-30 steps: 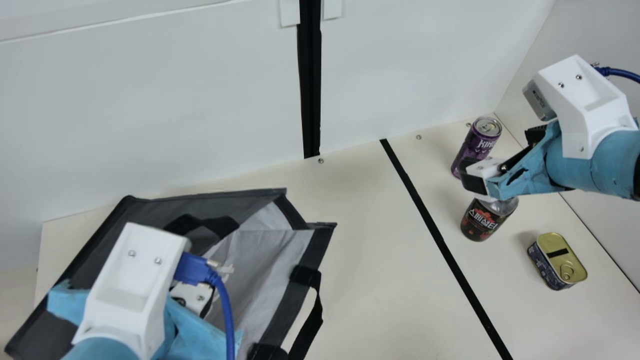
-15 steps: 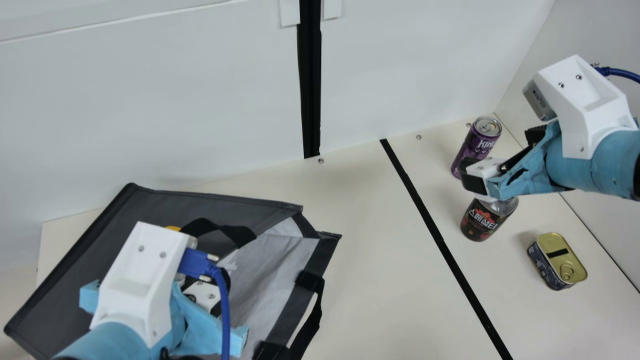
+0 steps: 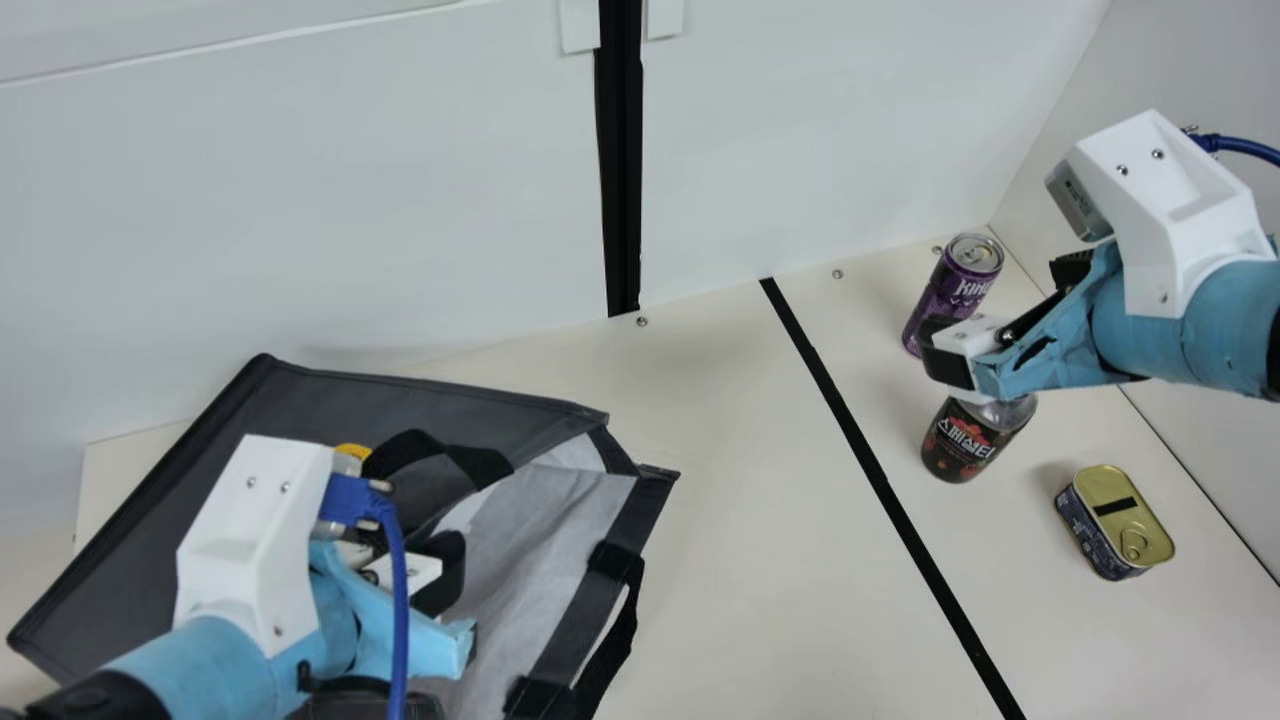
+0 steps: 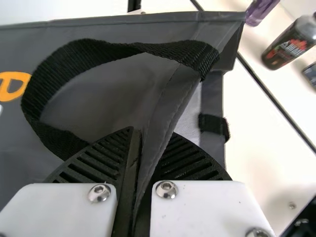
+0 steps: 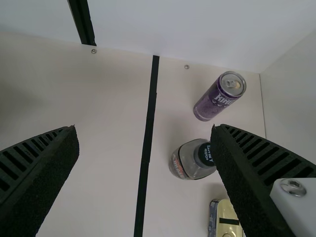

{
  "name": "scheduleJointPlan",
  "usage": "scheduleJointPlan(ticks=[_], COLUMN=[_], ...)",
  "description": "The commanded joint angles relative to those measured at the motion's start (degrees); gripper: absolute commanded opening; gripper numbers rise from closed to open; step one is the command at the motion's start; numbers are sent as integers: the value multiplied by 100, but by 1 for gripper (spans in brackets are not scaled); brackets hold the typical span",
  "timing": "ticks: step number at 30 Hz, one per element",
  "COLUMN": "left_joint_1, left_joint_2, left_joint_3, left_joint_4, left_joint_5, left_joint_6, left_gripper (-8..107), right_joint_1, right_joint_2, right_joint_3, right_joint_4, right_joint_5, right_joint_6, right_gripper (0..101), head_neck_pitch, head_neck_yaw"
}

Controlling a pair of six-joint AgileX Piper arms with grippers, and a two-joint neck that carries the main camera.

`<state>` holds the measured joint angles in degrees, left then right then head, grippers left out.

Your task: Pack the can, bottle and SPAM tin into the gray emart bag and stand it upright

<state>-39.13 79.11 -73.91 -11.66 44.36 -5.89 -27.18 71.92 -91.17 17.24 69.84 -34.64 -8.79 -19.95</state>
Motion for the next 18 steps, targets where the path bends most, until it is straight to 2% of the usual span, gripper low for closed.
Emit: scheduleJointPlan(ticks=[1,9,18], left_joint_1=[135,544,921], left_joint_2=[12,100,253], left_joint_3=[57,245,318], left_joint_4=[-561,-1795,-3133], left_joint_5=[-57,-176,-38], left_joint_6=[197,912,1728], left_gripper=[-8,-8,-8], right_joint_1=[0,0,0], right_joint_2=[0,0,0], right_joint_3=[0,0,0], right_joint_4=[0,0,0], right_joint_5=[0,0,0], right_joint_6=[0,0,0], right_gripper=[95,95,95], head_neck_pitch=[-121,-121,-121], head_neck_yaw=[-5,-5,-5])
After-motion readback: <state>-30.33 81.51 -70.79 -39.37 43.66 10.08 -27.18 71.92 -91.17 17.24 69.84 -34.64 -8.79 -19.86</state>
